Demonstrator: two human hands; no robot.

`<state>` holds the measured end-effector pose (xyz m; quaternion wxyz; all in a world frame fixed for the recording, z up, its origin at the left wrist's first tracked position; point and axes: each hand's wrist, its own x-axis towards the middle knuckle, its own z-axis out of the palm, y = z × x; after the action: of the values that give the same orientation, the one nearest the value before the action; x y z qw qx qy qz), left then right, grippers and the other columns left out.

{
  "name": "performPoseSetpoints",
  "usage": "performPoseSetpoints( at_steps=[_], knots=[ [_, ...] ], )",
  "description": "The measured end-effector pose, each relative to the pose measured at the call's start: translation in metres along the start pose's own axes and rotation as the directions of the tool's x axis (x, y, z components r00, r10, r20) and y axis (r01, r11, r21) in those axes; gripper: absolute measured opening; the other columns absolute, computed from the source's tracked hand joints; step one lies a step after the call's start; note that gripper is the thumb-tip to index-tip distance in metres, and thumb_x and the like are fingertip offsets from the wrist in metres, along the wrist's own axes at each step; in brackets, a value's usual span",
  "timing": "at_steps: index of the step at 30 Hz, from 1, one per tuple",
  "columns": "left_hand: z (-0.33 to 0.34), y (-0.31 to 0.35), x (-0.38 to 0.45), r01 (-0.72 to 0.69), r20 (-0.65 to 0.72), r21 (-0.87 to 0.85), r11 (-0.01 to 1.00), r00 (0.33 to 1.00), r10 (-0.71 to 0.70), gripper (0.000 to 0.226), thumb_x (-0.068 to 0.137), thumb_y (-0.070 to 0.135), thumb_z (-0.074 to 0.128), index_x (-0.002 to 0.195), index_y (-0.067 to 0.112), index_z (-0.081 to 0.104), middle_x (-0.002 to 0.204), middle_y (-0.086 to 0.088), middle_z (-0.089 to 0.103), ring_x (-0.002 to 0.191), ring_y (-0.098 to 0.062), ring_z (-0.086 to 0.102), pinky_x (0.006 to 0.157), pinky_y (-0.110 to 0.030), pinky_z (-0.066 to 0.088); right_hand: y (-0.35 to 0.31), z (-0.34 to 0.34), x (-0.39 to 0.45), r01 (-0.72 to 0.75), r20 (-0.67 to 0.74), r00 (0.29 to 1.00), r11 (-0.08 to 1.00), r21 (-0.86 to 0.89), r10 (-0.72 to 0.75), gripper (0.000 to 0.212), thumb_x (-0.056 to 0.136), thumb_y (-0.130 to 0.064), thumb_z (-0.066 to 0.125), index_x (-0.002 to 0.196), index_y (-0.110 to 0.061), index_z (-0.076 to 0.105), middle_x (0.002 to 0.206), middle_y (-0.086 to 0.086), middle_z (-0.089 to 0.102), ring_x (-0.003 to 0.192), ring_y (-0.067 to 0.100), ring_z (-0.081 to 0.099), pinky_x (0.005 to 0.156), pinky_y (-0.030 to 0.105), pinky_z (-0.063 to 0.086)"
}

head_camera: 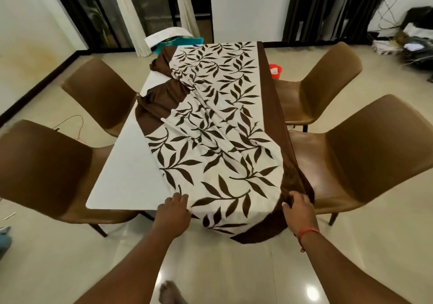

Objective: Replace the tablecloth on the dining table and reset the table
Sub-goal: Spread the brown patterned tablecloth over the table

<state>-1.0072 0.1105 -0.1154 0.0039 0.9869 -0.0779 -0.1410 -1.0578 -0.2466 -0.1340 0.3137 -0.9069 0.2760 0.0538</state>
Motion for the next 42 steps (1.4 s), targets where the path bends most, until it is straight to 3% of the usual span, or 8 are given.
performPoseSetpoints(
  at_steps=[7,11,16,19,26,31,36,42],
  knots=[
    [0.008,-0.127,0.065,0.024,-0.074,-0.082,0.996,0.997,-0.030,0.057,0.072,0.037,0.081,0.120,0.010,0.066,0.111,-0.013,0.066,0.086,-0.033,0.066,0.071,-0.045,0.056,-0.115,0.080,0.021,0.229,-0.055,0.970,0.966,-0.120,-0.237,0.038,0.087,-0.016,0.069,0.123,-0.006,0.062,0.129,0.017,0.057,0.121,0.035,0.052,0.107,0.043,0.042],
    [-0.007,-0.210,0.110,0.059,-0.042,-0.256,0.965,0.996,-0.072,0.056,0.096,0.039,0.055,0.144,0.011,0.045,0.142,-0.012,0.049,0.124,-0.033,0.052,0.103,-0.043,0.043,-0.199,0.159,0.021,0.374,-0.019,0.922,0.901,-0.220,-0.387,0.032,0.080,-0.010,0.076,0.111,-0.005,0.069,0.116,0.017,0.064,0.108,0.037,0.062,0.098,0.045,0.050],
    [-0.022,-0.288,0.154,0.034,-0.018,-0.412,0.911,0.999,-0.046,0.051,0.101,0.035,0.048,0.146,0.014,0.040,0.144,-0.007,0.045,0.130,-0.027,0.045,0.106,-0.036,0.040,-0.302,0.246,0.004,0.392,0.120,0.919,0.839,-0.378,-0.376,0.050,0.085,-0.043,0.069,0.127,-0.018,0.061,0.128,0.007,0.060,0.115,0.030,0.056,0.095,0.042,0.049],
    [-0.027,-0.312,0.184,0.058,0.018,-0.553,0.831,0.998,-0.058,0.047,0.100,0.030,0.051,0.143,0.012,0.045,0.145,-0.008,0.047,0.131,-0.026,0.048,0.109,-0.032,0.037,-0.330,0.271,0.000,0.329,0.125,0.943,0.799,-0.503,-0.309,0.036,0.083,-0.039,0.071,0.116,-0.027,0.066,0.128,0.004,0.057,0.108,0.028,0.055,0.083,0.041,0.054],
    [-0.048,-0.289,0.236,0.228,0.165,-0.839,0.495,0.972,-0.168,0.033,0.103,0.024,0.047,0.128,0.004,0.053,0.127,-0.013,0.059,0.119,-0.029,0.056,0.096,-0.027,0.041,-0.336,0.229,0.004,0.274,0.273,0.930,0.959,-0.072,-0.245,0.010,0.088,-0.011,0.061,0.085,-0.020,0.061,0.087,-0.007,0.062,0.083,0.015,0.059,0.073,0.025,0.046],
    [-0.041,-0.262,0.286,0.425,0.424,-0.904,-0.044,0.880,-0.214,0.035,0.102,0.033,0.040,0.130,0.014,0.052,0.131,-0.010,0.059,0.117,-0.030,0.058,0.107,-0.046,0.045,-0.343,0.174,-0.015,0.004,0.238,0.965,0.909,0.416,-0.113,0.024,0.083,0.010,0.059,0.068,-0.009,0.056,0.063,0.004,0.055,0.061,0.018,0.048,0.059,0.031,0.037],
    [-0.039,-0.239,0.308,0.397,0.555,-0.681,-0.615,0.828,-0.081,0.047,0.099,0.049,0.047,0.120,0.010,0.062,0.115,-0.014,0.070,0.106,-0.035,0.067,0.099,-0.052,0.051,-0.332,0.144,-0.011,-0.097,0.222,0.972,0.745,0.660,-0.070,0.024,0.081,0.018,0.048,0.067,-0.001,0.049,0.067,0.011,0.046,0.066,0.021,0.044,0.066,0.035,0.036],
    [-0.066,-0.251,0.256,0.229,0.485,-0.651,-0.724,0.859,-0.164,0.037,0.099,0.031,0.058,0.125,0.006,0.064,0.117,-0.013,0.072,0.103,-0.032,0.071,0.086,-0.041,0.058,-0.304,0.129,0.014,-0.199,0.274,0.962,0.631,0.750,-0.022,0.015,0.083,0.012,0.047,0.074,0.001,0.047,0.069,0.009,0.040,0.064,0.020,0.039,0.063,0.034,0.031]
  ],
)
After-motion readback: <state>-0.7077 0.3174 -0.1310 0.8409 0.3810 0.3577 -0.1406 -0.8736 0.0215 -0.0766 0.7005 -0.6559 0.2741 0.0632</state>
